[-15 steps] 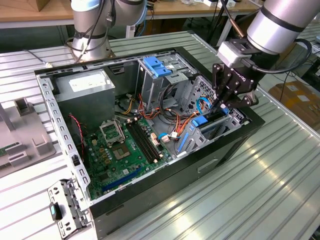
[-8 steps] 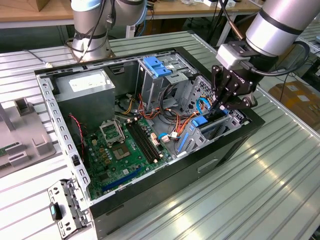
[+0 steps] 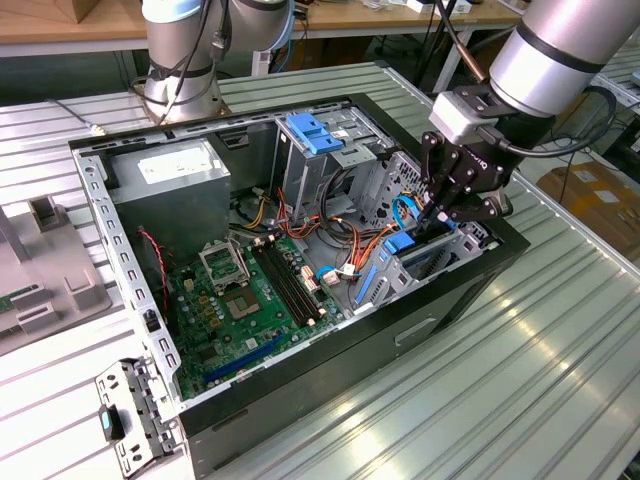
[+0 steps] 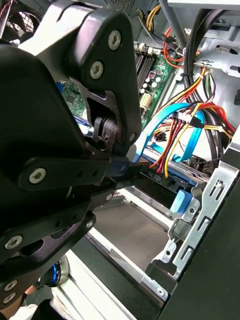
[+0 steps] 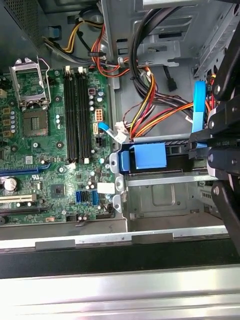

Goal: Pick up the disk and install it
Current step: 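Insert the second disk wire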

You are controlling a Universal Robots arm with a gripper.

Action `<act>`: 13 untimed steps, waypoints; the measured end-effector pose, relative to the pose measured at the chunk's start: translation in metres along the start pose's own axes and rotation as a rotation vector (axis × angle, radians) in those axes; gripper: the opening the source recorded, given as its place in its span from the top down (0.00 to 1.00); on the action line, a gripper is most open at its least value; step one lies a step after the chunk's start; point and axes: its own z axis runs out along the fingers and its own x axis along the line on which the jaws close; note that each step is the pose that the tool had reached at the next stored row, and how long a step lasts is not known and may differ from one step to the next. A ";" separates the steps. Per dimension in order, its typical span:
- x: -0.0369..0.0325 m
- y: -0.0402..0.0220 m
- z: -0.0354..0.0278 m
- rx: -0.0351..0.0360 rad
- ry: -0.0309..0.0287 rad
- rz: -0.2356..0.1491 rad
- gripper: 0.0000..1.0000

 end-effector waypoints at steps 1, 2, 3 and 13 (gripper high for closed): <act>0.0000 0.0000 0.0001 0.0000 -0.0001 0.000 0.84; 0.0000 -0.0003 0.0002 0.0000 -0.0002 -0.001 0.84; 0.0000 -0.0005 0.0002 -0.0001 -0.0003 -0.002 0.84; -0.0007 -0.0027 -0.0038 -0.0034 -0.0013 -0.064 0.84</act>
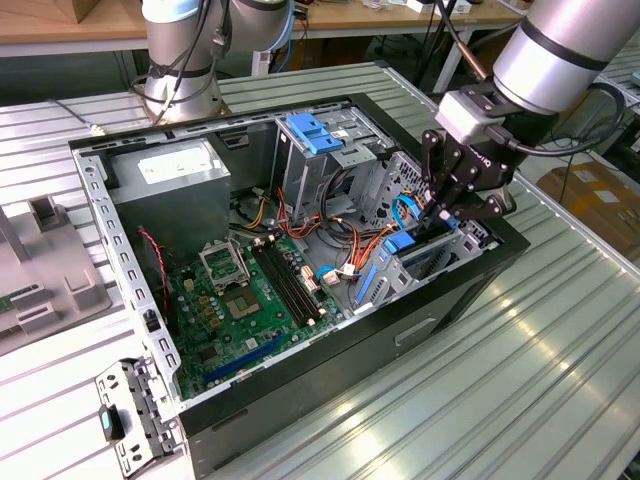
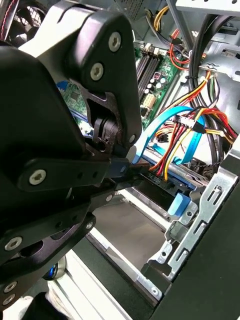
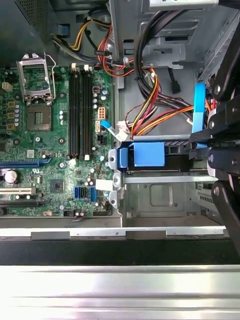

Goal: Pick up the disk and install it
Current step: 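Insert the second disk wire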

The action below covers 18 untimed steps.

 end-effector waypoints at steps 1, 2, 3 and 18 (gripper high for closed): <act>-0.0006 -0.0002 0.0000 -0.0003 0.0005 -0.006 0.84; -0.0011 -0.0004 0.0001 -0.0004 0.0005 -0.007 0.84; -0.0016 -0.0005 0.0002 -0.0005 0.0005 -0.007 0.84; -0.0019 -0.0024 0.0055 -0.0022 0.0008 -0.008 0.84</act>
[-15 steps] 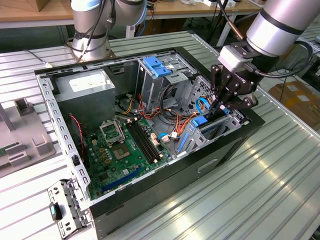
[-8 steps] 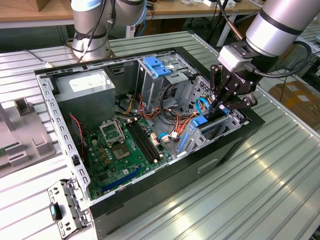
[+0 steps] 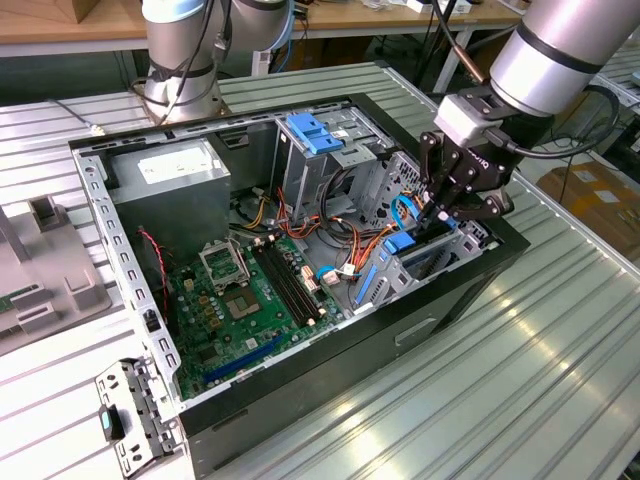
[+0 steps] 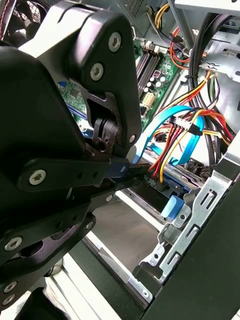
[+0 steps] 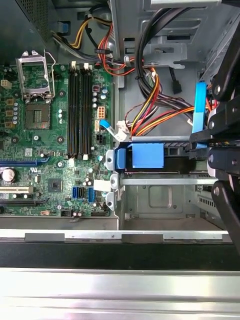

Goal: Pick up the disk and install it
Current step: 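Insert the second disk wire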

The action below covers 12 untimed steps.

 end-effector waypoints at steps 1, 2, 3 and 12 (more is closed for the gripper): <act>0.0000 0.0000 0.0001 0.0000 -0.0001 0.000 0.84; 0.0000 0.0000 0.0002 0.0001 -0.0003 0.000 0.84; 0.0000 0.0000 0.0002 0.0001 -0.0002 0.000 0.84; -0.0003 0.0006 -0.0095 0.0001 -0.0003 0.000 0.70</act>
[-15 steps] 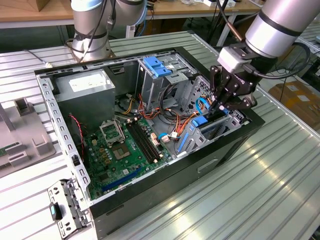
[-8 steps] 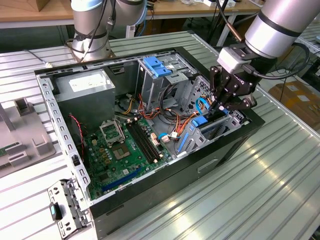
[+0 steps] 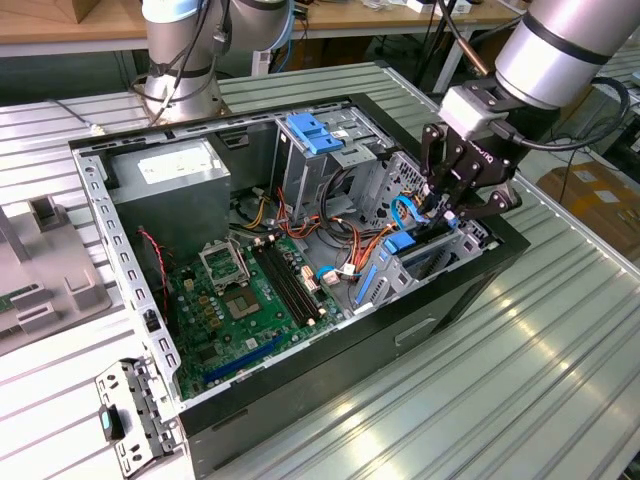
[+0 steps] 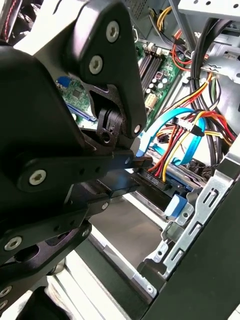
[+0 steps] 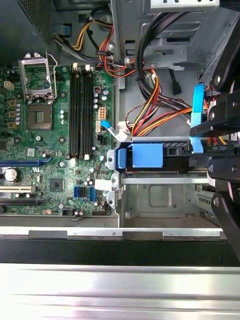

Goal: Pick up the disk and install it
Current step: 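Insert the second disk wire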

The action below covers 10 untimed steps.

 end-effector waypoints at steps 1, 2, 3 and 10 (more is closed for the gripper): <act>-0.0001 0.0001 -0.0021 0.0000 -0.0001 0.000 0.70; -0.0001 0.0002 -0.0034 0.0000 -0.0004 0.000 0.70; -0.0002 0.0002 -0.0038 0.0000 -0.0006 0.000 0.70; -0.0001 0.0002 -0.0031 0.0000 -0.0068 0.000 0.89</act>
